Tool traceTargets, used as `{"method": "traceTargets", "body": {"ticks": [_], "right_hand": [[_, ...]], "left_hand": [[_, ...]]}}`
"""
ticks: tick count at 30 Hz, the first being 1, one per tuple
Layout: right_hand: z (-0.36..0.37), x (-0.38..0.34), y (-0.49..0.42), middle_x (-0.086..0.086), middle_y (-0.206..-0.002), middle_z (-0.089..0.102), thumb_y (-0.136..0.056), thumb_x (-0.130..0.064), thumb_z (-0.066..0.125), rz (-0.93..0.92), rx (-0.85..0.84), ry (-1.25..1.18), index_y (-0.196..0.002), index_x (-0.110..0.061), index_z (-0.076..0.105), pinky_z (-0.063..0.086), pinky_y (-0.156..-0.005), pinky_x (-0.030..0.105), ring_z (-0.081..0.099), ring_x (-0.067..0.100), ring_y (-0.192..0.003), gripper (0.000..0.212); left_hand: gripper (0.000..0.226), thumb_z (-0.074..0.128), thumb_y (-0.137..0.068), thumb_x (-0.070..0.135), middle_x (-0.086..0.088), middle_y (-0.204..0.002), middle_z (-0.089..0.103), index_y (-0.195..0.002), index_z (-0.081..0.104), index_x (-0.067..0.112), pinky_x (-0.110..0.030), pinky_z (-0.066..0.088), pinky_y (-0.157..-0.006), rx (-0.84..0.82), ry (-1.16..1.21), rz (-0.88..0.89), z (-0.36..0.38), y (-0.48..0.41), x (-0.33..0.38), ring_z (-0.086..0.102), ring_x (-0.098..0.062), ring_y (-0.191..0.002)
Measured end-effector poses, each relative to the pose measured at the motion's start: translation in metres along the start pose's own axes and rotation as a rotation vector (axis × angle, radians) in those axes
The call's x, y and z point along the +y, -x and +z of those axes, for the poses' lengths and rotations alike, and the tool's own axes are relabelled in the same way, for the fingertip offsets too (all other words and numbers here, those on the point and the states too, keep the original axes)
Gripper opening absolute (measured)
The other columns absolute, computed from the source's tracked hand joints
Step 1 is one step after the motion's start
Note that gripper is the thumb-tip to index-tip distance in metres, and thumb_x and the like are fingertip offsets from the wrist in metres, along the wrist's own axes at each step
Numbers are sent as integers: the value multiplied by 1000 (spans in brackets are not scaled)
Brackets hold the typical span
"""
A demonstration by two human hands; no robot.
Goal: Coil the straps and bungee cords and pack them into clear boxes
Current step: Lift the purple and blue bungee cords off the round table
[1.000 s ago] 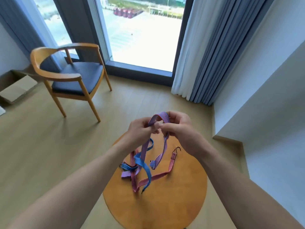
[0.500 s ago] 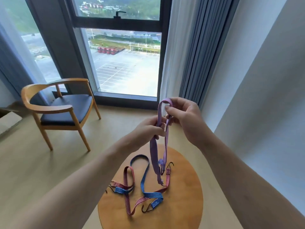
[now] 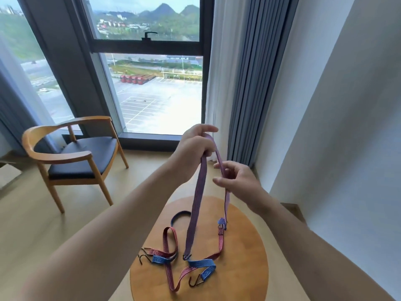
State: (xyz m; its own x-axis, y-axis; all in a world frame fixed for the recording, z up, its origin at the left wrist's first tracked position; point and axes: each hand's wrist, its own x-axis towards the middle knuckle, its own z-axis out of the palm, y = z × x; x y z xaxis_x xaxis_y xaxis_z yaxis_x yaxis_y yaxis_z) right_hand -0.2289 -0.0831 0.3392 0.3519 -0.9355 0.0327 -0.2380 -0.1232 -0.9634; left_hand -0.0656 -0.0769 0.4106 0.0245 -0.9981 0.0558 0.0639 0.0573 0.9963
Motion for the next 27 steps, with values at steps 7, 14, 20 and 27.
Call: {"method": "traceTargets", "body": {"ticks": [7,14,20,27], "right_hand": [[34,32,0,4,-70,61,-80,-31,83,131,-221,94,-117,-25,63,48,-70,33,56,14,-67,42],[41,28,3,7,-67,59,-92,-24,70,80,-43,61,-84,-8,69,46,-63,36,54,13,-62,17],[26,-8,2,7,-65,60,-94,-15,67,5,-50,-168,-82,-2,66,45,-59,36,55,22,-61,18],[22,5,-6,7,-64,47,-96,-25,65,162,-79,-231,-97,-7,60,30,-46,33,45,22,-52,19]], "left_hand": [[52,56,-66,-11,0,-83,57,-110,70,11,-22,47,-69,-102,-42,96,11,6,25,54,-11,-72],[69,77,-65,11,-3,-114,64,-131,59,23,-27,51,-87,-37,-80,102,-6,9,9,62,-17,-93],[81,83,-79,16,-20,-131,65,-149,42,11,-38,50,-102,-410,69,-183,-37,26,-70,67,-27,-117],[54,78,-87,45,-16,-91,67,-118,68,2,-53,50,-91,-409,-8,-430,-22,46,-123,62,-33,-86]]}}
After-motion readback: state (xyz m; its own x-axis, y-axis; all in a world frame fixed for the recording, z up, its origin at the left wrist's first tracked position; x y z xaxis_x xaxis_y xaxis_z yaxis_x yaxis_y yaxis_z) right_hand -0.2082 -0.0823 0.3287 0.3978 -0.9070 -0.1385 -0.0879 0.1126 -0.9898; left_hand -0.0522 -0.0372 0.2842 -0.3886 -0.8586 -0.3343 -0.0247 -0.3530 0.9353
